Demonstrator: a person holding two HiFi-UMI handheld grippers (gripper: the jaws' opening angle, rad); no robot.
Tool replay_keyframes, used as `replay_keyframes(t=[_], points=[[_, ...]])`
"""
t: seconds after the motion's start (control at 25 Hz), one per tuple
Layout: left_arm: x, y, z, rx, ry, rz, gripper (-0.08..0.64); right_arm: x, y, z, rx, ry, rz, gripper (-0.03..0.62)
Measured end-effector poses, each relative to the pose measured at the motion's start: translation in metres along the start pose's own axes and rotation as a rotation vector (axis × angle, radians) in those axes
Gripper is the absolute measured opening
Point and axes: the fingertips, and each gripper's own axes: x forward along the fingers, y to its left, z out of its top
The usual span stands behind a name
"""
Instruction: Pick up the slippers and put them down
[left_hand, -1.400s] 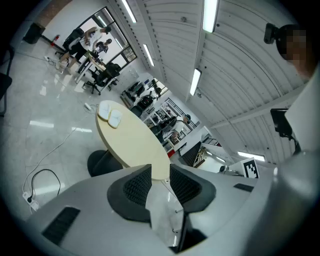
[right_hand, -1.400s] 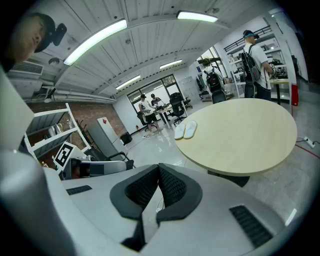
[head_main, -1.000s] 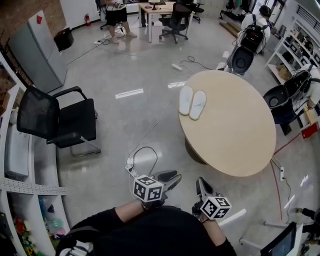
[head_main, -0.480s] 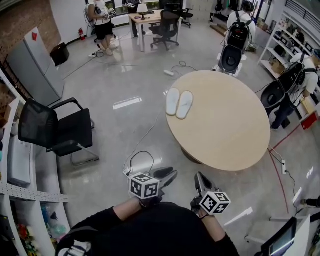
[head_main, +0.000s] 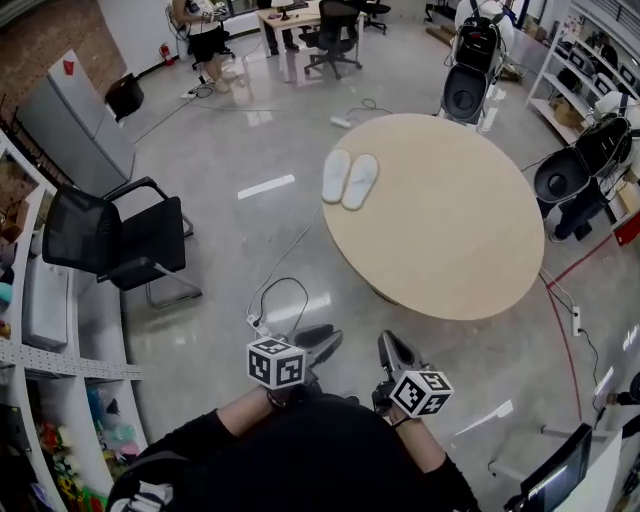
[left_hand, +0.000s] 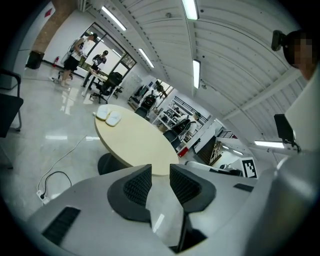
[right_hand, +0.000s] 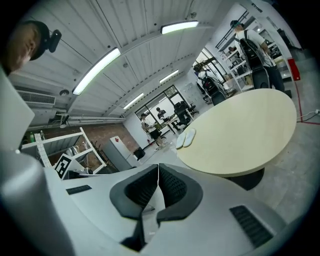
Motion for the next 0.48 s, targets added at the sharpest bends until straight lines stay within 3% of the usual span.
replay_keyframes(t=[0.28, 0.48], points=[[-0.013, 0.039, 0.000, -0.031, -0.021, 0.133, 0.126, 0.031, -0.009, -0.018, 0.066, 0.064, 0.048, 0.015], [0.023, 0.053, 0.024, -0.021, 0.015, 0.062, 0.126, 0.060, -0.030, 0.005, 0.036, 0.063, -0.018, 0.015]])
